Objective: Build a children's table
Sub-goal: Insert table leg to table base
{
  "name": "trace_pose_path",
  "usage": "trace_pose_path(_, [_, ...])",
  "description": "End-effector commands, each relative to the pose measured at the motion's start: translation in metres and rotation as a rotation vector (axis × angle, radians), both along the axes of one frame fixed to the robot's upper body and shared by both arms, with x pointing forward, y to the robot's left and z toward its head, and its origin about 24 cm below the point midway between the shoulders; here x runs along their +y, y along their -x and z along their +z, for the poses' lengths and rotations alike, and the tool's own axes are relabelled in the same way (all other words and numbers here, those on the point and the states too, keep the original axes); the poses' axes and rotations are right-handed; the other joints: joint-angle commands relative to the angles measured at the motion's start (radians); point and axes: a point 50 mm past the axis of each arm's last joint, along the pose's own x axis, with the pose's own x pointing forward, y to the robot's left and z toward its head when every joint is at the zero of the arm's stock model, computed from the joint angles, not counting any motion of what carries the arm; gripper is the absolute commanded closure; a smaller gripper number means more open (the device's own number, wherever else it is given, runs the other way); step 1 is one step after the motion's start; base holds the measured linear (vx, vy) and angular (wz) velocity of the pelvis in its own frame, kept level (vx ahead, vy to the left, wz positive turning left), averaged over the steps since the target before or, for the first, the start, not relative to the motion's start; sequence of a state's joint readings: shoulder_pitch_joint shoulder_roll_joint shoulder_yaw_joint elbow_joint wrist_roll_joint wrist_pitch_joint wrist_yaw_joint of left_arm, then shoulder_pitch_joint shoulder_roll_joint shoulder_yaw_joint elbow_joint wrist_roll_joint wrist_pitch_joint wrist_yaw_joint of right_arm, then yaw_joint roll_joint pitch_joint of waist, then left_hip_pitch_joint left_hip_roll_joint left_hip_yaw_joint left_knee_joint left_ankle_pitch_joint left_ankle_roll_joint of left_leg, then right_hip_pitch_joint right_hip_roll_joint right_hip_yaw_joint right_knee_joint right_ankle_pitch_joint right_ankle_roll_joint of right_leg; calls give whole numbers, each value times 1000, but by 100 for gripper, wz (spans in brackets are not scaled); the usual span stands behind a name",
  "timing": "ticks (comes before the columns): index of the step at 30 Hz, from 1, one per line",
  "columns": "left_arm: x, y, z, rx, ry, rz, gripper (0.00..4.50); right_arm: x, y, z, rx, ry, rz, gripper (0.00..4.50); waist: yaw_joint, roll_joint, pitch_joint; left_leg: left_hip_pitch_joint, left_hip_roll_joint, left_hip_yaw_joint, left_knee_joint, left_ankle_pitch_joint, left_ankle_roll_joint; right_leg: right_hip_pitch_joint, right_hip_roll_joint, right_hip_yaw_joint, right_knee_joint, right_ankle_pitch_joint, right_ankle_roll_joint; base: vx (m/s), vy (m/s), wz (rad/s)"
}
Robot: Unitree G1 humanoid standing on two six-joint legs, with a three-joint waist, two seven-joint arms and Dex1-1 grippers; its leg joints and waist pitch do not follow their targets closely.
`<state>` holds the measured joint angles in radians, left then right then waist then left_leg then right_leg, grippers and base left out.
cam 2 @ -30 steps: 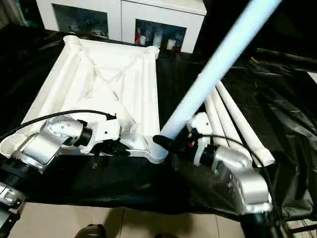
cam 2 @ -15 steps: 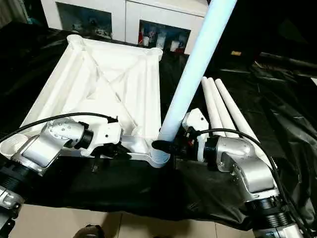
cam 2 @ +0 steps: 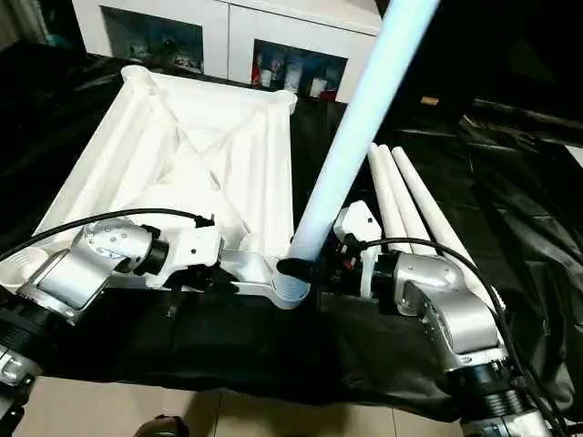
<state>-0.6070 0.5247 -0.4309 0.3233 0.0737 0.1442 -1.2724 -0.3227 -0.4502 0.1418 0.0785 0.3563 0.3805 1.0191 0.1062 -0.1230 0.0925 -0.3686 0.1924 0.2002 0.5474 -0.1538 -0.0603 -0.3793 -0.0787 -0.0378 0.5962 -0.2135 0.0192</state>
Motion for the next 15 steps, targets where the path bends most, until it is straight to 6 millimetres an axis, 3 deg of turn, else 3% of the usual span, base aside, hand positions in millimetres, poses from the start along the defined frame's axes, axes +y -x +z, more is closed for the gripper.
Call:
trace_pose_path(1, [4,0,-4,1,-44,15,450,-4,16,-39,210,99,46,266,-4,25,-45,28,52,-23,-71,-299,-41,10,-66,41,-65,-173,-203,0,0,0])
trace_pose_path(7, [4,-1,-4,1,-48,12,450,-2,13,-31,197,135,119,266,-1,25,-50,27,48,-17,-60,-208,-13,18,-62,39,-50,-42,-234,0,0,0])
trace_pose_path(15, [6,-1,-3,1,-52,15,450,6,8,-24,196,158,205,266,2,23,-52,29,49,-17,-58,-208,-9,20,-64,39,-49,-63,-242,0,0,0])
